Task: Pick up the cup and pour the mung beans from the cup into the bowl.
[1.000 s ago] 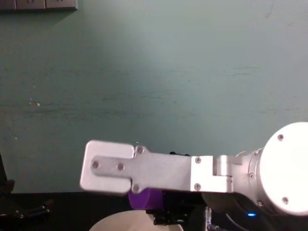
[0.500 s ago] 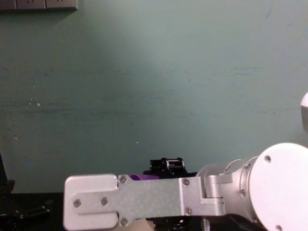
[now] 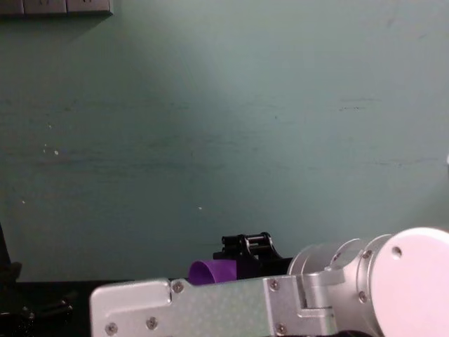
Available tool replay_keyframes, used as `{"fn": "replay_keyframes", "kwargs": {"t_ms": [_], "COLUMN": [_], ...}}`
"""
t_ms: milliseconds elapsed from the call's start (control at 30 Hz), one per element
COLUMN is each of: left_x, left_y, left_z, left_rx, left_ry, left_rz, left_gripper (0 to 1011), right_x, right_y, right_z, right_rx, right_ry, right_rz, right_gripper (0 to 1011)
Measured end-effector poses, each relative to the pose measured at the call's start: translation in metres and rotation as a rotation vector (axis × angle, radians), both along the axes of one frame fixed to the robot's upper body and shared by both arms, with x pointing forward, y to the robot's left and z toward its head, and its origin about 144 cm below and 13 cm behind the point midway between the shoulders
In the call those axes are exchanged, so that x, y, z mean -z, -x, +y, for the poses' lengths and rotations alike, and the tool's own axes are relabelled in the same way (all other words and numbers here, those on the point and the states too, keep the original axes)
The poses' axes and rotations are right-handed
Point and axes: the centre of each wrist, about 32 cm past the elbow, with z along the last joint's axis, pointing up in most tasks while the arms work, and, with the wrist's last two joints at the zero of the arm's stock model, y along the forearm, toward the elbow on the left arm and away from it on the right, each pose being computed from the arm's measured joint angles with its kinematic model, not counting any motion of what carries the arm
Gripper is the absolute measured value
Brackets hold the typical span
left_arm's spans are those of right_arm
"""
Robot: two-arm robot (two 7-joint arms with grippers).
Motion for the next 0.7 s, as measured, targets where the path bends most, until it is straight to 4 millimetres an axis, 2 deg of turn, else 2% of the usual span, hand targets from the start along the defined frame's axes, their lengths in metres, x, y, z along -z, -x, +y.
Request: {"fn": "replay_keyframes", "kwargs": {"t_ms": [700], "left_x": [0.0], "left_y": [0.0], "left_z": [0.0], "left_rx": [0.0], "left_ry": [0.0], "left_rz": [0.0], "left_gripper": [1000], "right_x": [0.0005], "right_y": [0.0093], "right_z": [0.0053], "right_rx": [-0.007], "right_ry": [0.106], "right_rz": [-0.07], "right_gripper": [718]}}
